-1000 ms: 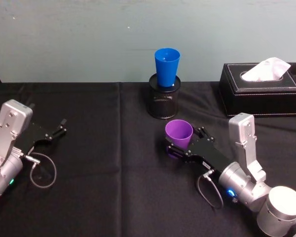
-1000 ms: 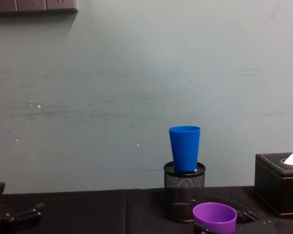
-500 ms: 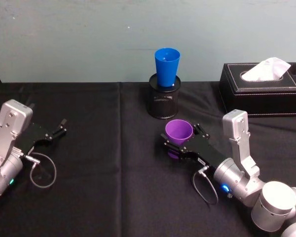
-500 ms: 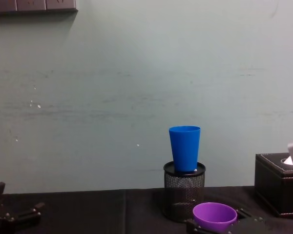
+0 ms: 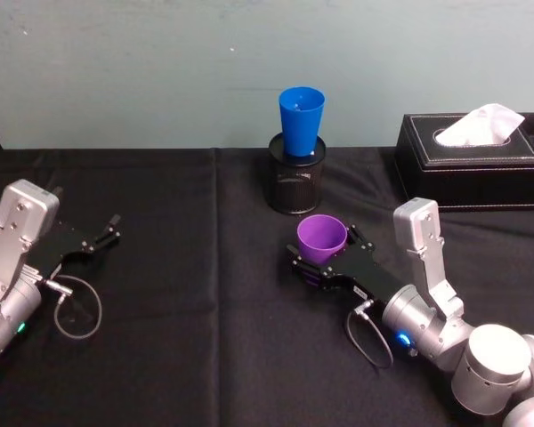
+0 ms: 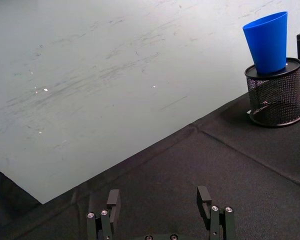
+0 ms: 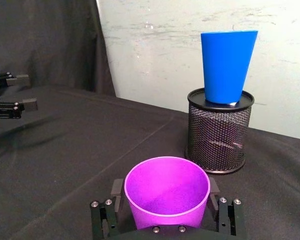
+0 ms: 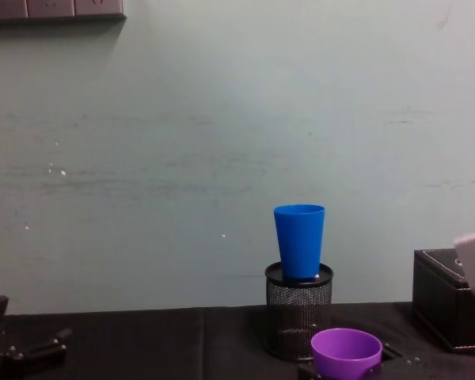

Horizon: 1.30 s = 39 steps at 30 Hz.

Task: Pick up one cup with a gripper and tap it against the other cup.

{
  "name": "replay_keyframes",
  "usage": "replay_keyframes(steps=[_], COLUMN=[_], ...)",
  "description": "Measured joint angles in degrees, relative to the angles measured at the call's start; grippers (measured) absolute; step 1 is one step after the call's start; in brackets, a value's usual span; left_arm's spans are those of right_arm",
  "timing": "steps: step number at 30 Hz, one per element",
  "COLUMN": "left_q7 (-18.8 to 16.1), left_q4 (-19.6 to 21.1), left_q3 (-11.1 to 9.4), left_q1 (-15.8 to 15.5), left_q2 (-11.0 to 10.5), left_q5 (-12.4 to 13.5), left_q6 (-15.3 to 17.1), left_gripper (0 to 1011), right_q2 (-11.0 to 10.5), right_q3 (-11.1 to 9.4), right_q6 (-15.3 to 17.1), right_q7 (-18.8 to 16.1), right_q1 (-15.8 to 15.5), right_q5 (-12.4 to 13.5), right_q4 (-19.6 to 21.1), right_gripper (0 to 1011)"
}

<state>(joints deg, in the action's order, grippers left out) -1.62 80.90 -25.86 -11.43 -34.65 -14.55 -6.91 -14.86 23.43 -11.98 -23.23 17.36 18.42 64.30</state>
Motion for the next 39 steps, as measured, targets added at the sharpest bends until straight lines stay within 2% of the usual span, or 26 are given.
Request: replay_keyframes(steps=[5, 11, 12, 14, 23, 33, 34, 39], left_q7=[0.00, 0.00, 0.00, 0.00, 0.00, 0.00, 0.00, 0.00], left_q4=[0.00, 0.00, 0.00, 0.00, 0.00, 0.00, 0.00, 0.00], left_q3=[0.00, 0.00, 0.00, 0.00, 0.00, 0.00, 0.00, 0.00], left_q1=[0.00, 0.00, 0.00, 0.00, 0.00, 0.00, 0.00, 0.00], left_q2=[0.00, 0.00, 0.00, 0.00, 0.00, 0.00, 0.00, 0.00], left_q5=[0.00, 0.00, 0.00, 0.00, 0.00, 0.00, 0.00, 0.00], left_q6=[0.00, 0.00, 0.00, 0.00, 0.00, 0.00, 0.00, 0.00], left_gripper=[1000, 1000, 1000, 1000, 1000, 1000, 1000, 1000], right_q2=[0.13, 0.53, 0.59, 0.81, 1.05, -0.58, -0.94, -1.76], right_q3=[-0.48, -1.18, -1.27, -1.64, -2.56, -4.17, -4.51, -5.06], right_q6=[0.68, 1.09, 1.17, 1.37, 2.04, 5.53, 6.20, 8.77], right_q7=[0.04, 0.06, 0.03, -0.12, -0.62, -0.01, -0.03, -0.22], right_q1=[-0.19, -0.33, -0.34, -0.41, -0.95, -2.78, -2.99, -3.02], right_q5=[-0.65, -1.03, -1.10, -1.31, -1.81, -1.63, -1.21, 0.50], right_q4=[0.46, 0.49, 0.48, 0.47, 1.59, 11.50, 13.26, 16.89], right_gripper=[980, 869, 816, 773, 736, 731, 731, 731])
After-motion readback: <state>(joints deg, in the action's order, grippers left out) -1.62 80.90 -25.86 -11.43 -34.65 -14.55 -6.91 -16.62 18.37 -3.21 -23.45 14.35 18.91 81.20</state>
